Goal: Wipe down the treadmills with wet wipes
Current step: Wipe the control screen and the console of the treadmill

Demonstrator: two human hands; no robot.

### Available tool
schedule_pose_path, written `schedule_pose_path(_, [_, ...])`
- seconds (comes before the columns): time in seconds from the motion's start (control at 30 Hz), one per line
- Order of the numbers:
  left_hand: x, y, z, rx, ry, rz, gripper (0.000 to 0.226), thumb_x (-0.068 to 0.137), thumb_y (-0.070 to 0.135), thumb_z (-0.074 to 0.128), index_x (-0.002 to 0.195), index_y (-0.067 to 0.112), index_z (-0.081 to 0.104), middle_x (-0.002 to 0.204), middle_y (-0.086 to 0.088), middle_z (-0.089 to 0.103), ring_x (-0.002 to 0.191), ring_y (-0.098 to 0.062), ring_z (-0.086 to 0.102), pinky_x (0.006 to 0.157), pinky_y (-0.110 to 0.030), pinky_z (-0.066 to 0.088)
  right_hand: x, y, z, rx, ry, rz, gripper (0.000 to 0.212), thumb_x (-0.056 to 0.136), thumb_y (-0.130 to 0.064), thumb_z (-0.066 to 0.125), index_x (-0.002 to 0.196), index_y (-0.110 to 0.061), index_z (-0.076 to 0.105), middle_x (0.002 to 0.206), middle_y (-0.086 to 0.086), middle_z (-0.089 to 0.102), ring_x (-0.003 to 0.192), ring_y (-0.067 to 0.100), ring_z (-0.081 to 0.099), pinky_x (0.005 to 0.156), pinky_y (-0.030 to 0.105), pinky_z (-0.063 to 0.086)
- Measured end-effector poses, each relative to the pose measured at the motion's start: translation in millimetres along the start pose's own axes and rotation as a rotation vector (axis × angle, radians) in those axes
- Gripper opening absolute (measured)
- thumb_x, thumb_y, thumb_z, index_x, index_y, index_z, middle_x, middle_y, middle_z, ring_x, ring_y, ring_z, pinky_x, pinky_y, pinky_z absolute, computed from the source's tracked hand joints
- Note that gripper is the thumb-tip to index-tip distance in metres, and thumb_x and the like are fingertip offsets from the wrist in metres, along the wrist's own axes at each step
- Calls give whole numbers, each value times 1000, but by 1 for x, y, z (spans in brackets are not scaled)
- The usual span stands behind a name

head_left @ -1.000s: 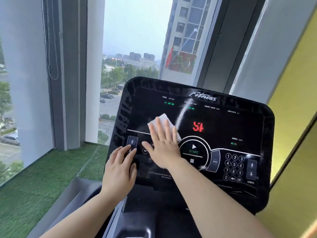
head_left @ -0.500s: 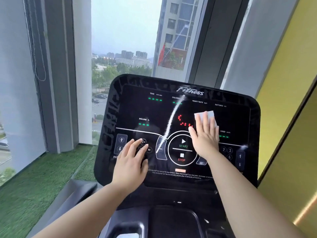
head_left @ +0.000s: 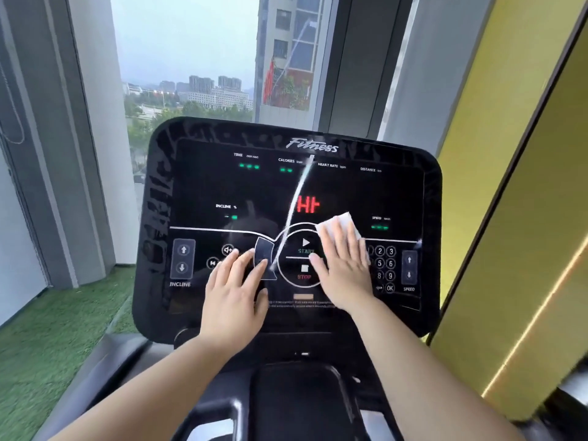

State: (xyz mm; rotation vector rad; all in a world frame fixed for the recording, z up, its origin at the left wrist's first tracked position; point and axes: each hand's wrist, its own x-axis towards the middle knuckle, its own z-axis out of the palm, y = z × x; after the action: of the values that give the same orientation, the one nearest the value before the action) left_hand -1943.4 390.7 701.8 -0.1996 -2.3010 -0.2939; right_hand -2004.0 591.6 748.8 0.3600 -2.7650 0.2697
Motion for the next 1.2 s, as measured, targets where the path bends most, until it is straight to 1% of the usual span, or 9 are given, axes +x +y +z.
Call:
schedule_pose_path(0.2, [-1, 4, 5, 0, -37, 14, 49, 84, 34, 39, 121, 11, 63, 128, -11, 58, 126, -28, 39, 103, -40, 27, -7, 58, -9, 103, 91, 315, 61, 101, -47, 17, 146, -33, -21, 153, -5, -32, 142, 17, -28, 116, 38, -17])
schedule_pose_path(0.4, [-8, -12, 1, -88, -29, 19, 48, 87, 31, 40, 125, 9, 60, 130, -11, 56, 124, -31, 48, 104, -38, 34, -32, 21, 23, 228, 90, 469, 70, 99, -51, 20, 148, -22, -22, 154, 7, -31, 142, 26, -27, 116, 42, -16])
schedule_pose_path(0.57, [-17, -21, 2, -107, 28, 23, 45, 88, 27, 40, 123, 7, 61, 130, -13, 55, 127, -33, 43, 107, -39, 32, -35, -34, 36, 201, 14, 357, 77, 98, -55, 19, 144, -15, -28, 146, 10, -40, 136, 31, -37, 112, 46, -20])
schedule_pose_path(0.77, [-22, -30, -5, -111, 62, -19, 46, 88, 26, 41, 124, 6, 61, 134, -15, 51, 130, -34, 37, 106, -41, 32, -32, -93, 35, 174, -121, -7, 72, 98, -57, 15, 133, -22, -37, 129, 3, -56, 125, 27, -49, 107, 45, -27])
schedule_pose_path(0.83, [-23, -32, -9, -110, 61, -23, 46, 87, 26, 41, 124, 6, 60, 134, -14, 51, 130, -33, 36, 107, -36, 28, -33, -94, 34, 252, -86, -89, 74, 99, -51, 27, 147, -21, -21, 146, 3, -42, 136, 26, -38, 113, 45, -19])
schedule_pose_path(0.9, [-25, -36, -11, -107, 59, -28, 46, 88, 26, 41, 124, 6, 60, 133, -15, 52, 130, -33, 36, 109, -33, 23, -39, -82, 32, 326, 155, -165, 65, 94, -36, 54, 149, -15, 26, 160, 7, 6, 147, 28, 3, 118, 42, 13])
schedule_pose_path(0.97, [-27, -39, -12, -105, 56, -44, 46, 88, 27, 40, 123, 6, 60, 132, -15, 53, 130, -33, 36, 109, -35, 24, -44, -69, 32, 334, 414, -174, 48, 78, -20, 75, 122, -11, 58, 135, 9, 46, 122, 28, 45, 100, 36, 42])
schedule_pose_path(1.07, [-30, -41, -12, -106, 57, -51, 45, 88, 27, 40, 123, 6, 61, 132, -16, 54, 128, -33, 37, 108, -35, 25, -41, -66, 27, 334, 369, -135, 35, 75, -18, 79, 106, -10, 63, 113, 5, 51, 98, 24, 53, 76, 30, 47])
schedule_pose_path(1.2, [-31, -41, -15, -121, 53, -83, 46, 88, 28, 40, 124, 9, 60, 134, -13, 52, 130, -30, 35, 108, -37, 27, -28, -68, 30, 335, 323, -64, 27, 80, -18, 74, 104, -9, 63, 106, 4, 53, 93, 23, 54, 71, 27, 39])
